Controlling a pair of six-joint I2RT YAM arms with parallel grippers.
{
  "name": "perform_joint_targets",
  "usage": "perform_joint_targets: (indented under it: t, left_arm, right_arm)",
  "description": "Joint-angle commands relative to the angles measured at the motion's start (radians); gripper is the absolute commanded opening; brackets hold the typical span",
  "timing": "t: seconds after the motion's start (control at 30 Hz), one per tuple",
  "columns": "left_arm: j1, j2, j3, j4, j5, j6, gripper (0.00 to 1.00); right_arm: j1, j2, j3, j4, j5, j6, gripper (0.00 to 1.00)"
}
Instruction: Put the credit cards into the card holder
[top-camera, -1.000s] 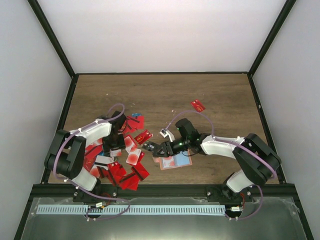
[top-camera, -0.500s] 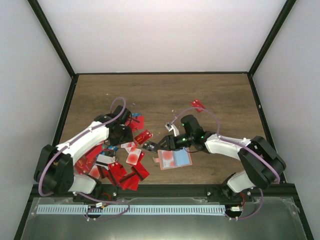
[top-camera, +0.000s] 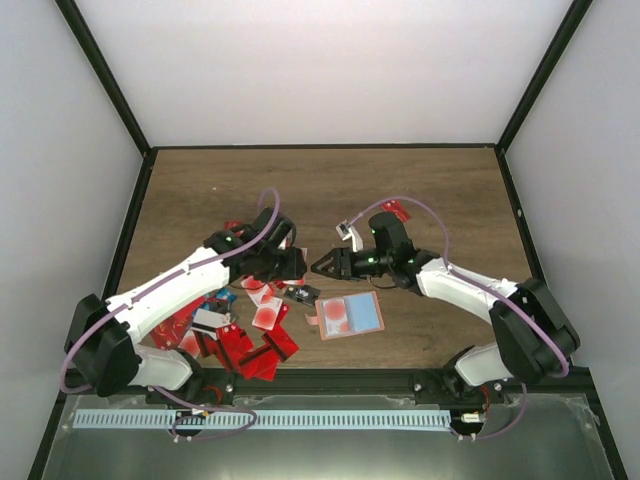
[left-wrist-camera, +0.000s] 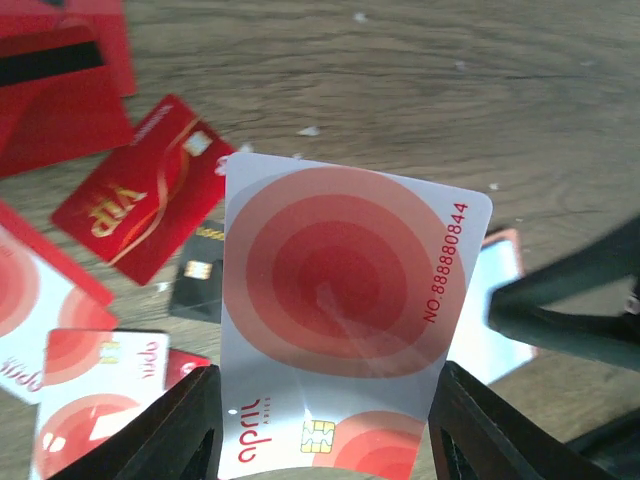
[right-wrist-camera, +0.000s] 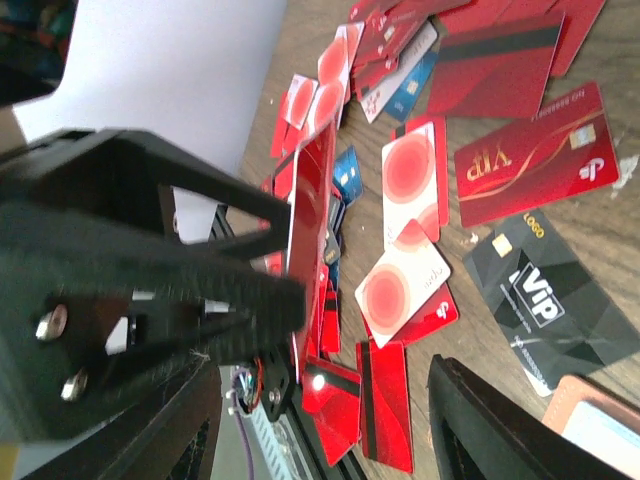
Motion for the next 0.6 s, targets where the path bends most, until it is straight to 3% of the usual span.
perform_joint_targets:
  t: [0.0,0.43,0.57]
  left_arm:
    - [-0.047,0.015,0.043,0.044,0.018,-0.011,0.54]
    - [-0.129,0.024,0.071,0.074,0.022,-0.013,0.55]
    - [-0.141,0.037,0.081,0.081,0.013,-0.037,0.55]
  right_arm:
    - [-0.002,-0.030,0.062,-0.043,0.070,0.021,0.58]
    - [-0.003,-0.051,0.096,-0.077,0.149,0.042,0.55]
    - [-0.004,-0.044,0.098,-0.082,0.138,0.047,0.45]
